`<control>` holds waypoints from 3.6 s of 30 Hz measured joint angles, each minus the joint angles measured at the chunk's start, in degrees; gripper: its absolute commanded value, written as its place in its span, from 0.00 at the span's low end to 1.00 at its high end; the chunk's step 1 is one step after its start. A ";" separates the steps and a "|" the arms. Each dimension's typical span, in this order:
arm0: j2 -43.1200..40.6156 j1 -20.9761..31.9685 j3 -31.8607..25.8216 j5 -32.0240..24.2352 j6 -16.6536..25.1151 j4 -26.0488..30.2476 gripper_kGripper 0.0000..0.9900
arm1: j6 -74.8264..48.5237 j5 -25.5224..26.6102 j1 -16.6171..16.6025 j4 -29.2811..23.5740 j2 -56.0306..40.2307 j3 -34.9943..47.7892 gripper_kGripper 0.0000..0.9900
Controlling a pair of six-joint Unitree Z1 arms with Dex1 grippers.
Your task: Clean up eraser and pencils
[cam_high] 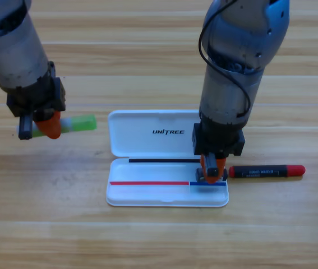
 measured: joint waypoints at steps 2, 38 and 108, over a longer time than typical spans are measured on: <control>-0.04 0.00 0.00 0.00 0.00 0.09 0.00 | 0.00 0.00 0.00 0.00 0.07 0.27 0.00; 2.11 -6.93 -9.17 0.01 0.05 3.22 0.00 | 0.75 -1.49 -1.91 2.50 -14.58 13.86 0.99; 19.66 -14.36 -16.29 -4.92 -4.00 3.55 0.00 | -11.36 -2.70 -11.95 -4.95 -11.89 15.69 0.00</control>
